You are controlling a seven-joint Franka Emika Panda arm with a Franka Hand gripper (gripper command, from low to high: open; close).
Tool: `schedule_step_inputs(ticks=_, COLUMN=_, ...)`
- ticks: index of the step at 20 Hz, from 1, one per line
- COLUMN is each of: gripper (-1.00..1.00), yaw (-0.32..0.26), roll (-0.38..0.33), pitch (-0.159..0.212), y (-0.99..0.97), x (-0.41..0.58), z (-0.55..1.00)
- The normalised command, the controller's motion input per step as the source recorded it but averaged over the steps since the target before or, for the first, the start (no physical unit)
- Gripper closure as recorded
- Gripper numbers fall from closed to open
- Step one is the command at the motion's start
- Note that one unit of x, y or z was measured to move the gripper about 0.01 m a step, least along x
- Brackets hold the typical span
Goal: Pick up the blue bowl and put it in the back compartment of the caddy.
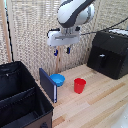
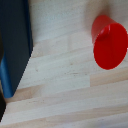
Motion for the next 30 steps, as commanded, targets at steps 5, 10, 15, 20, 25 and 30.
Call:
schedule_step_inputs(ticks=5, gripper=-1.0, yaw=-0.001, roll=0.024, pitch=0.03, y=-0.41, x=0.493, z=-0.1)
schedule_step_inputs(ticks=10, gripper=-1.0, yaw=0.0, roll=0.03, pitch=0.039, y=-0.51, x=0.401, z=-0.14)
schedule_step_inputs(ticks=15, gripper=-1.0, yaw=0.0, roll=0.0, pitch=0.074, y=-0.36, x=0.18, z=-0.26)
schedule_step_inputs(ticks=20, gripper=-1.0, yaw=0.0, roll=-0.048, pitch=0.054, y=-0.09, x=0.23, z=-0.43)
schedule_step_inputs(ticks=25, gripper=-1.0, yaw=0.001, roll=-0.036, pitch=0.044, y=-0.09, x=0.302, z=-0.41)
schedule_step_inputs(ticks=30, gripper=-1.0, yaw=0.017, roll=-0.03, pitch=0.046, y=-0.13, x=0.244, z=-0.4)
